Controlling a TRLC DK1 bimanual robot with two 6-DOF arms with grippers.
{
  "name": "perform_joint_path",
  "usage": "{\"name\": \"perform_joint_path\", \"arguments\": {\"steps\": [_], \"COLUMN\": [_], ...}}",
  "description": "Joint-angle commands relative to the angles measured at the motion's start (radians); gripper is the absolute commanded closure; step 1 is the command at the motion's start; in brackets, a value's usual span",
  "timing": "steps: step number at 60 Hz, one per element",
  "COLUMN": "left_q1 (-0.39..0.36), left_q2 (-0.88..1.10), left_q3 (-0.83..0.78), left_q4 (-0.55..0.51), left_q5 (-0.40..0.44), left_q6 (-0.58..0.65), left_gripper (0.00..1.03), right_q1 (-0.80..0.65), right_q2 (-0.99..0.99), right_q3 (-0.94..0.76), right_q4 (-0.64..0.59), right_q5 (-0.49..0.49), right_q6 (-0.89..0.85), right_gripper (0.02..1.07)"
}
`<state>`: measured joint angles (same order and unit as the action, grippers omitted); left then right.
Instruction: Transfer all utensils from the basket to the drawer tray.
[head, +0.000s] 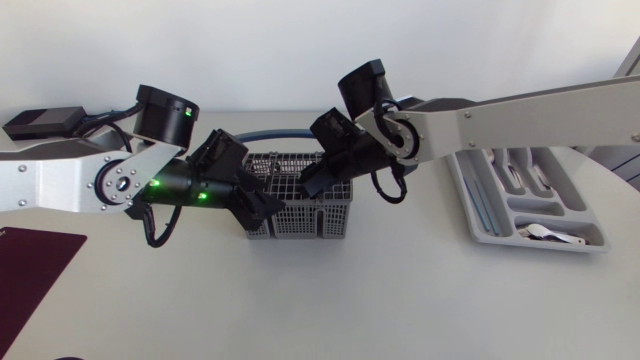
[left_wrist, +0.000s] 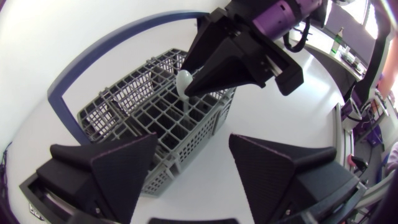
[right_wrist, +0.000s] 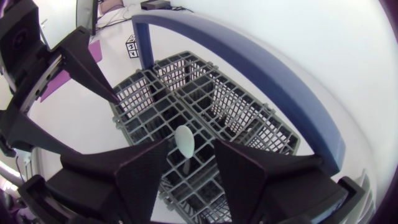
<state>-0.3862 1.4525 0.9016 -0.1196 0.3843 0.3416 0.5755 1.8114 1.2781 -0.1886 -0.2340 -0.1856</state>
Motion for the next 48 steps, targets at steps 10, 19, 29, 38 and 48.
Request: {"name": "perform_joint_path", "arguments": {"steps": [10, 19, 29, 38, 48], "left_q1": [0.013, 0.012, 0.01, 0.012, 0.007], "left_q2": [0.02, 0.025, 0.025, 0.023, 0.023], "left_q3": [-0.04, -0.043, -0.046, -0.047, -0.047], "left_q4": [0.023, 0.029, 0.029, 0.029, 0.029], "left_q5": [0.014, 0.014, 0.014, 0.014, 0.014], "left_q6": [0.023, 0.023, 0.023, 0.022, 0.019], "left_gripper": [0.23, 0.23, 0.23, 0.23, 0.23], "right_q1": [0.02, 0.021, 0.023, 0.021, 0.023], "right_q2": [0.045, 0.04, 0.02, -0.003, -0.063], "right_q3": [0.023, 0.009, -0.013, -0.026, -0.051], "right_q4": [0.008, 0.018, 0.043, 0.046, 0.046], "right_q5": [0.001, -0.013, -0.028, -0.037, -0.045], "right_q6": [0.025, 0.026, 0.028, 0.029, 0.037], "right_gripper": [0.84, 0.92, 1.0, 1.0, 1.0]}}
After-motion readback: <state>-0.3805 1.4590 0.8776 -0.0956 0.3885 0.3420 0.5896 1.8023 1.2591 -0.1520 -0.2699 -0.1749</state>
